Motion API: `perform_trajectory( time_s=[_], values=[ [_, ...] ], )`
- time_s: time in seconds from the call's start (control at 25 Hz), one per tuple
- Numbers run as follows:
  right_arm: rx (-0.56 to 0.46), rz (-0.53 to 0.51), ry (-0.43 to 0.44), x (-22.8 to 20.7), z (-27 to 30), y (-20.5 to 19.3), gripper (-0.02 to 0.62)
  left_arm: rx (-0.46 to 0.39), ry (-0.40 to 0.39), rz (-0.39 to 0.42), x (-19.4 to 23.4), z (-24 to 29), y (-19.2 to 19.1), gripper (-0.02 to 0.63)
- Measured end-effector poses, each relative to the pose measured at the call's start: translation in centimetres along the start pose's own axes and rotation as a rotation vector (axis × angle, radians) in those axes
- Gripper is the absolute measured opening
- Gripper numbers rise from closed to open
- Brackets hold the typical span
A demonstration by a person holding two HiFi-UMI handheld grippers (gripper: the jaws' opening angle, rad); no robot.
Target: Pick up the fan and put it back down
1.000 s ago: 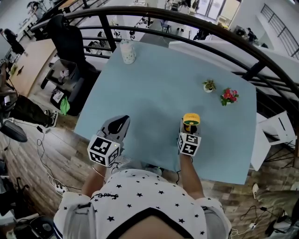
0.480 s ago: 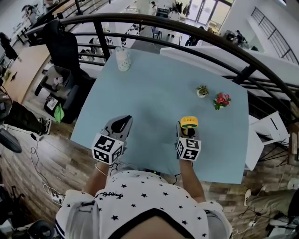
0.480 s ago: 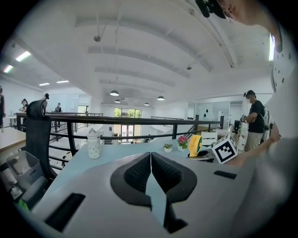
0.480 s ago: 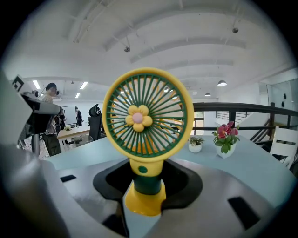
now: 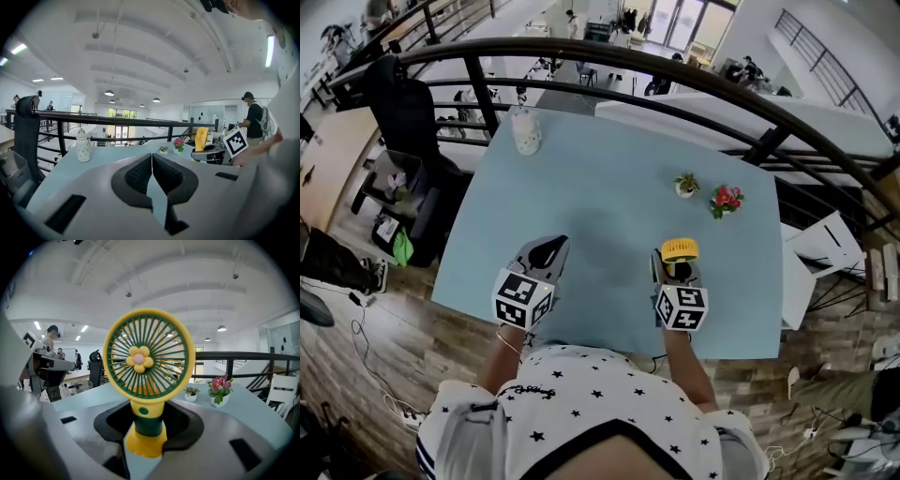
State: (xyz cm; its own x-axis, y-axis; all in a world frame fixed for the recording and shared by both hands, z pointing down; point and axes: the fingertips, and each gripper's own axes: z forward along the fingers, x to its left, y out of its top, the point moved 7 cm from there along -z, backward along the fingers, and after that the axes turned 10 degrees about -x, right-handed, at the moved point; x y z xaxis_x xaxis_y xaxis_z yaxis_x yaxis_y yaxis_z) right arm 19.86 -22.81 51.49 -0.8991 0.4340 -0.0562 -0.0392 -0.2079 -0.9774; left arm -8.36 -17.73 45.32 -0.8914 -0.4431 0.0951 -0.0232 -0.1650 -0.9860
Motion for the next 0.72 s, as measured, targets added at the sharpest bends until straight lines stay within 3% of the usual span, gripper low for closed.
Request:
perform_trajectory(
  time_s=[0.72],
  values=[
    [-0.083,0.038,-0.159,-4.0,-7.5,4.0,0.173,0.015,-0.227,-0.015,-3.8,6.9,-0.9,0.029]
  ],
)
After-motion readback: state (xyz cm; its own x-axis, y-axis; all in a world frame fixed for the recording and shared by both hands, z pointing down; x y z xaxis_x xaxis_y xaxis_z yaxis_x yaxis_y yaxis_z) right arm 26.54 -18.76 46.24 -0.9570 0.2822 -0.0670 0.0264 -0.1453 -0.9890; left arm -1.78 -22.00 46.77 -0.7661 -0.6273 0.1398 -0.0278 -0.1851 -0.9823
